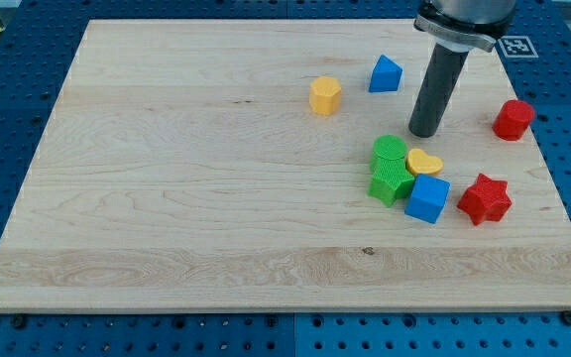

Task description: Keep green blocks in a horizontal line with blue cube

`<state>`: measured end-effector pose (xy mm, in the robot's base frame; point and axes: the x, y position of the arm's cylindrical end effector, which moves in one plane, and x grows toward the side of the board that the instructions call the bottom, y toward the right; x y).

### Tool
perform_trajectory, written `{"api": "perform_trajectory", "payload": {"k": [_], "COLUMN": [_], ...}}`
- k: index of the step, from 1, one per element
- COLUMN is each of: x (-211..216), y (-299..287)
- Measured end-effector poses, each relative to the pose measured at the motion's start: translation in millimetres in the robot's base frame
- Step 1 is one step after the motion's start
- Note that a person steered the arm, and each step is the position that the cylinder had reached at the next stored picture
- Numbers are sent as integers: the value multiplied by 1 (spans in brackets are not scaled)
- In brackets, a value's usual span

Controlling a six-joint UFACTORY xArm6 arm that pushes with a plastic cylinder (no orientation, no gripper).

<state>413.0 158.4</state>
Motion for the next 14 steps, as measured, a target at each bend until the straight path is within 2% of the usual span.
{"api": "perform_trajectory", "payload": {"k": [3, 5, 6, 7, 9, 10, 11, 13, 14], "x": [8, 47, 49, 38, -21, -30, -27, 21, 27], "y": [-59, -76, -76, -76, -76, -72, -61, -52, -52]}}
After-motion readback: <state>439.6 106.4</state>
